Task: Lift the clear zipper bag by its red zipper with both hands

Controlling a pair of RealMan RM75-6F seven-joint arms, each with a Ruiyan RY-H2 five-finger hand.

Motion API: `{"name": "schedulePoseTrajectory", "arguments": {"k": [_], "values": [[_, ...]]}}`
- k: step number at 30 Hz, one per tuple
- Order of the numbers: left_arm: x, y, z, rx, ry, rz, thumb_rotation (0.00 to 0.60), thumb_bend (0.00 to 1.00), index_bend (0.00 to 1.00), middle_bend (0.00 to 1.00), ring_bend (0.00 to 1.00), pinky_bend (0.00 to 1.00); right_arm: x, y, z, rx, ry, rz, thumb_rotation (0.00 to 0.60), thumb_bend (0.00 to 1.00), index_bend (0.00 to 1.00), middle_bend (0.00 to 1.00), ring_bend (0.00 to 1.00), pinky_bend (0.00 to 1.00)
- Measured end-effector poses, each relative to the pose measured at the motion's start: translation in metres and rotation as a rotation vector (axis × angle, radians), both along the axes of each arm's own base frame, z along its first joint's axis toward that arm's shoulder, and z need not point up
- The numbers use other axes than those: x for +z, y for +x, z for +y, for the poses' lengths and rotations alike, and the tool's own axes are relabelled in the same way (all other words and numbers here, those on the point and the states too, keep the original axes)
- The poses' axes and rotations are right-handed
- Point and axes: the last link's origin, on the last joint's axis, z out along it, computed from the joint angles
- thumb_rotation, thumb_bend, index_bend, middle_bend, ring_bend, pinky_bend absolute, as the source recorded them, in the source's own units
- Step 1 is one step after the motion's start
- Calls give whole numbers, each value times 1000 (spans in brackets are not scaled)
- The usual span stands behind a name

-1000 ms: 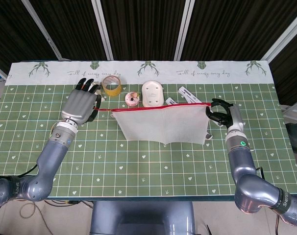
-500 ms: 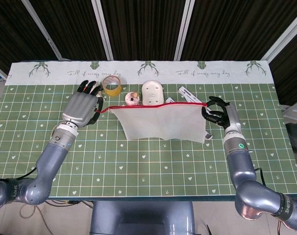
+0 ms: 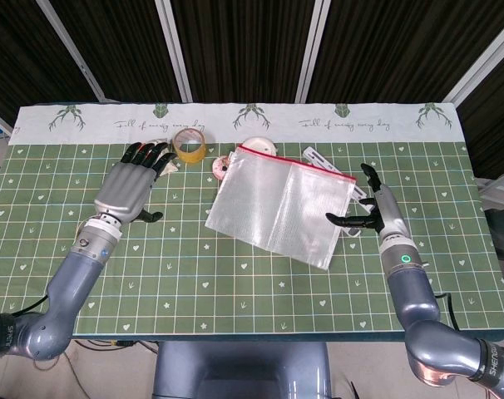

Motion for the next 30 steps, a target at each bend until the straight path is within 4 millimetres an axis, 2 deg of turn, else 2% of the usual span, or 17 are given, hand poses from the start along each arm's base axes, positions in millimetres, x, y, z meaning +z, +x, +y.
{"name": "schedulePoseTrajectory", "arguments": {"k": [9,16,19,22,26,30], "values": [[7,-19,-26,-15,5,-37,600,68,98,2,0,0,6,-23,21,57,19,157,600,113,0,0,0,214],[10,-52,-63,-61,46,-43,600,19,50,0,0,0,14,-50,40,187,-14,389,600,108,0,0,0,215],[10,-76,-86,-67,69,-47,600,2,16,0,0,0,18,-65,51,256,-48,502,600,108,0,0,0,214],[8,-109,-113,-40,85,-56,600,1,2,0,0,0,21,-85,66,320,-83,616,600,108,0,0,0,214],[7,-154,-145,12,112,-53,600,1,0,0,0,0,25,-126,98,372,-107,763,600,108,0,0,0,210],[8,-184,-165,40,146,-36,600,1,0,0,0,0,34,-168,132,360,-106,863,600,108,0,0,0,208]]}}
